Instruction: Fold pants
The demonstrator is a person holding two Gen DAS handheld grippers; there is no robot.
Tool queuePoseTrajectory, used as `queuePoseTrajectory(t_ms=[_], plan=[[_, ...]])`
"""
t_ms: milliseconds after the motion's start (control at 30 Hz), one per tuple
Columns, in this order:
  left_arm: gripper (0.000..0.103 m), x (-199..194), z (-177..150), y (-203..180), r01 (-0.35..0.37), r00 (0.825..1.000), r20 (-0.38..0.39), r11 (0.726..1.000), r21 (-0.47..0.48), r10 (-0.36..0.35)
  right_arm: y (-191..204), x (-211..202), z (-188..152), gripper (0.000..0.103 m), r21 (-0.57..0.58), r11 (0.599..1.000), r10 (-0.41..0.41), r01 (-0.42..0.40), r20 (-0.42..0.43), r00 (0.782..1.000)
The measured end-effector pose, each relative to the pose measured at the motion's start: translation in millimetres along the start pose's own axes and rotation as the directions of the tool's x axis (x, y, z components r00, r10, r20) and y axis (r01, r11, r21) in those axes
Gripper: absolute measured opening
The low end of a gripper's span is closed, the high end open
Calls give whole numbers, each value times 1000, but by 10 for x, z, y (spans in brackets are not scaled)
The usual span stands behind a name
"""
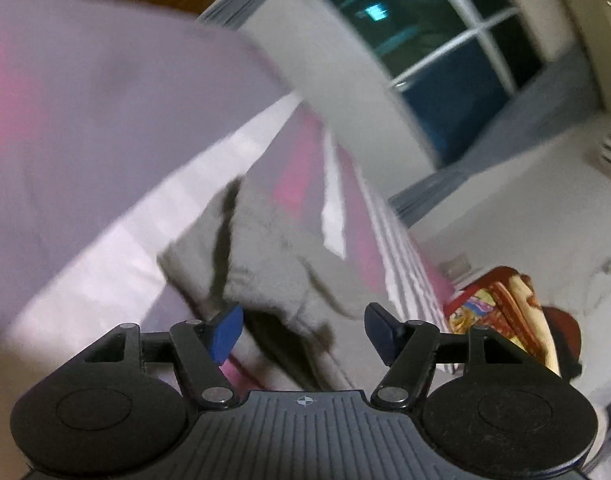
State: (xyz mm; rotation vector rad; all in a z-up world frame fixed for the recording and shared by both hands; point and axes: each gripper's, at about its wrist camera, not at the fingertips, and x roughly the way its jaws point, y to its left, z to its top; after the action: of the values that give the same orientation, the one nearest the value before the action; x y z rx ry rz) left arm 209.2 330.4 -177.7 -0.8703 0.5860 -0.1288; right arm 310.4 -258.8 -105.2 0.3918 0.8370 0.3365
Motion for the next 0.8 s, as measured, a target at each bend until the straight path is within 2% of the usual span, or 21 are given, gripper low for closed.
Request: queuePoseTrajectory(t_ms=[67, 100, 167, 200, 233, 267, 333, 467, 533, 567, 600, 633, 700, 733, 800], plan=[[64, 181, -14, 33, -26, 999, -29, 998, -49, 24, -73, 138, 44, 44, 62, 997, -46, 47, -9, 999], [53, 242, -21, 49, -35, 999, -30, 997, -62, 33, -124, 199, 66, 44, 90, 994, -61, 62, -14, 998], [39, 320, -20, 48, -39, 999, -33, 996, -77, 36, -191, 291, 78, 35, 140, 989, -53, 55, -18, 998], [30, 357, -24, 36, -48, 998, -32, 996, -74, 46, -236, 335, 96, 25, 148, 986, -71, 74, -20, 997], [28, 403, -2, -12, -47, 998, -36, 997, -55, 45, -266, 366, 86, 11, 148, 985, -90, 92, -18, 996], [26, 414, 18, -72, -54, 998, -31, 998, -26, 53, -275, 394, 121, 6, 143, 986, -89, 91, -16, 996], [25, 408, 145, -252, -40, 999, -5, 999, 35, 40, -265, 396, 143, 5, 99, 991, -88, 88, 1, 996], [25, 292, 404, -513, 7, 998, 57, 990, 140, -15, -34, 14, 85, 5, 25, 1000, -15, 12, 143, 990], [25, 374, 421, -453, -28, 1000, 17, 986, 162, 26, 19, -124, 21, 5, -15, 1000, 7, -4, 201, 980], [25, 469, 364, -365, -86, 995, -32, 981, 175, 93, -1, -143, -43, 5, -8, 1000, 9, -8, 209, 978], [24, 556, 298, -271, -141, 984, -80, 973, 180, 157, -18, -105, -103, 5, 6, 1000, 2, -4, 194, 981], [23, 648, 185, -175, -178, 971, -123, 963, 203, 205, -88, 33, -207, 5, 17, 999, -30, 28, 133, 991], [23, 616, 88, -76, -154, 980, -100, 976, 155, 170, -177, 322, -343, 6, 56, 995, -81, 82, -12, 997], [24, 585, 79, -72, -141, 985, -87, 983, 115, 152, -246, 320, -406, 4, 78, 995, -66, 66, 4, 998], [25, 574, 56, -168, -151, 985, -59, 979, 136, 160, -319, 242, -464, 9, 103, 993, -59, 57, 18, 998]])
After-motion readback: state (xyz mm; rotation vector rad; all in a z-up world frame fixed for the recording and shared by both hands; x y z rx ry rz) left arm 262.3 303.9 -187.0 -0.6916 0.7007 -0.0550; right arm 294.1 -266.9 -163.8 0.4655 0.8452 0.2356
